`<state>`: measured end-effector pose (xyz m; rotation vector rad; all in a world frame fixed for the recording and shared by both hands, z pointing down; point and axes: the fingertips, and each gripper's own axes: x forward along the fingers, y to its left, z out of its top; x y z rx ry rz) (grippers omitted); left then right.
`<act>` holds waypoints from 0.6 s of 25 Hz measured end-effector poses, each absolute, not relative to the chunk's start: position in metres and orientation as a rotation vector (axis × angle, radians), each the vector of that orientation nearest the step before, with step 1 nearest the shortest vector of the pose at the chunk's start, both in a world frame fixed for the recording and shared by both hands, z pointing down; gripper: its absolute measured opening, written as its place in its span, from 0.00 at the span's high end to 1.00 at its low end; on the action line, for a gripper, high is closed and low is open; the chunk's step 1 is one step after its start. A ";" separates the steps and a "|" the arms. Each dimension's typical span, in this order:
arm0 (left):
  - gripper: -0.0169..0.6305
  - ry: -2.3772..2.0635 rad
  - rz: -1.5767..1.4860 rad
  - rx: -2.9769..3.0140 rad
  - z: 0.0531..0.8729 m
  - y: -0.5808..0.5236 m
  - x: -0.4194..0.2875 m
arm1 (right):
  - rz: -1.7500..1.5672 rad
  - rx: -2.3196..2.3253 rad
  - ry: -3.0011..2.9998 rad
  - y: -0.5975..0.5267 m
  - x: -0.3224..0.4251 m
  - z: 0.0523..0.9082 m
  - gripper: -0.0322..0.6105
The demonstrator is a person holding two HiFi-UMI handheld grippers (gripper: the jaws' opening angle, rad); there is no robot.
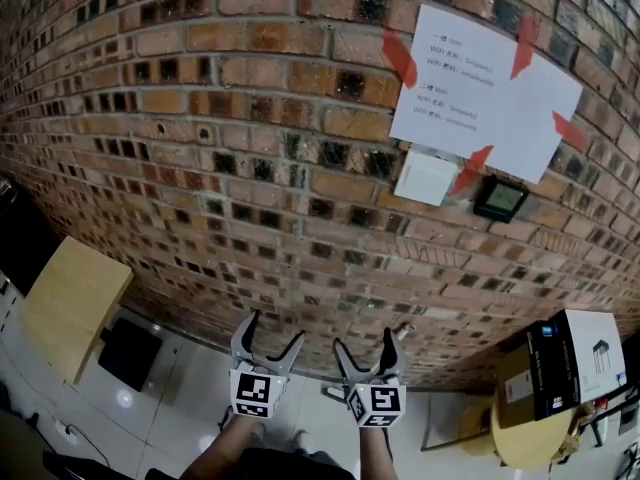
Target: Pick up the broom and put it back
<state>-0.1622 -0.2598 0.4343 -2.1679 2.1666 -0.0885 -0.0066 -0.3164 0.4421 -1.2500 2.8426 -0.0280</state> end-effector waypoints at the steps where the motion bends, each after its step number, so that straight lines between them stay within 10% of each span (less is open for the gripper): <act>1: 0.36 2.172 -0.086 -2.165 0.434 -0.263 -0.168 | -0.026 -1.256 2.845 -0.319 -0.009 0.444 0.22; 15: 0.36 1.849 -0.183 -2.468 0.449 -0.328 -0.122 | -0.072 -1.558 2.734 -0.341 0.039 0.463 0.28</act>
